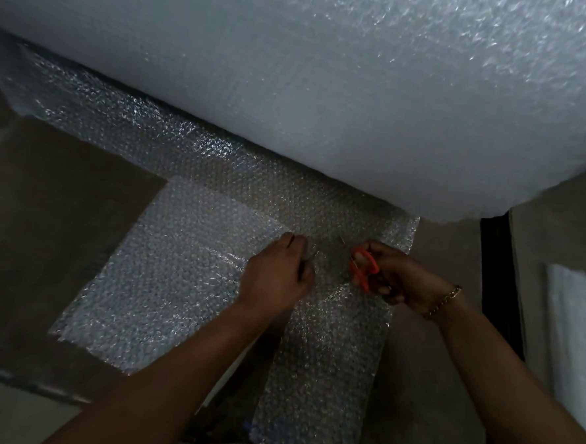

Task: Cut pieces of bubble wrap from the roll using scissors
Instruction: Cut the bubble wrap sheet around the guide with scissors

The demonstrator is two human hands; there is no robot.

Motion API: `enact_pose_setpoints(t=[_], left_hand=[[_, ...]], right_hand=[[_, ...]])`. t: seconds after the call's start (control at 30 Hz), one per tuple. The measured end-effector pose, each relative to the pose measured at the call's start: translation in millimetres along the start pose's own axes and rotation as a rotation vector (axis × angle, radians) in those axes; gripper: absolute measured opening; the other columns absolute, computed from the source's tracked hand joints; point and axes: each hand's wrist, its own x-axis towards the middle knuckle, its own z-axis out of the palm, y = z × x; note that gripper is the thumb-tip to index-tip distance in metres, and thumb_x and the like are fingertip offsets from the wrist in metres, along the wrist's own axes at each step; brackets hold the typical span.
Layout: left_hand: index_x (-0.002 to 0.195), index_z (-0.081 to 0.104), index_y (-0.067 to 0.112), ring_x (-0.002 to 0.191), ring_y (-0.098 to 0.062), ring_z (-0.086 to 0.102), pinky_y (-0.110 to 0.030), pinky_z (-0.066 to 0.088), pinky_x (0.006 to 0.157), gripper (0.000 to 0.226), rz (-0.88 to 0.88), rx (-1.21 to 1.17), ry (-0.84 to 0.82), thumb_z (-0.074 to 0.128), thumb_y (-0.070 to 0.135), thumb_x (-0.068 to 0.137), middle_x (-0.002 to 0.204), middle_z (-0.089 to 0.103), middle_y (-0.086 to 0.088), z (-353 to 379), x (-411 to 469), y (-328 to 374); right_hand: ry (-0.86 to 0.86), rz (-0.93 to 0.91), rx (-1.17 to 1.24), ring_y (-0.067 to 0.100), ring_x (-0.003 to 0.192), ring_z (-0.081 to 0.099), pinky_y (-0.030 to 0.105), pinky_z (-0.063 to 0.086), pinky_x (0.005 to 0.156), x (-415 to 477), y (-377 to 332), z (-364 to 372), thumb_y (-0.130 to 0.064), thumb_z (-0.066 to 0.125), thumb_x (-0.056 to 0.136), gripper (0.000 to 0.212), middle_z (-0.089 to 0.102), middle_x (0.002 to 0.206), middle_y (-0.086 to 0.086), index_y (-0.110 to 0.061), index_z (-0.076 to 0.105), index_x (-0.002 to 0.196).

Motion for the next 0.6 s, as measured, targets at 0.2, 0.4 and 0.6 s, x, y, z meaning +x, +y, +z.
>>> enact_pose_setpoints(t=[0.2,0.4,0.6], left_hand=[[0.091,0.061,0.016,0.071,-0.015,0.055,-0.025,0.034,0.056,0.009,0.054,-0.056,0.135,0.065,0.024,0.091,0.089,0.057,0.002,8,-7,-5],[0.101,0.066,0.018,0.078,-0.013,0.057,-0.023,0.035,0.057,0.016,0.067,-0.053,0.132,0.060,0.029,0.092,0.095,0.060,0.003,12,-6,-8],[0.099,0.069,0.016,0.075,-0.014,0.058,-0.029,0.046,0.055,0.015,0.066,-0.137,0.165,0.057,0.024,0.095,0.093,0.061,0.003,11,-7,-9]], right_hand=[[-0.208,0.066,-0.039,0.009,0.040,0.037,0.013,0.017,0.033,7,-4,-15,-0.048,0.071,0.075,0.035,0.061,0.080,0.017,-0.020,0.059,0.092],[-0.324,0.141,-0.081,0.008,0.036,0.037,0.016,0.016,0.032,19,-9,-17,-0.045,0.070,0.079,0.034,0.065,0.079,0.018,-0.016,0.057,0.090],[-0.303,0.129,-0.043,0.006,0.032,0.034,0.022,0.010,0.035,26,-17,-11,-0.039,0.061,0.086,0.026,0.066,0.069,0.011,-0.013,0.056,0.089]])
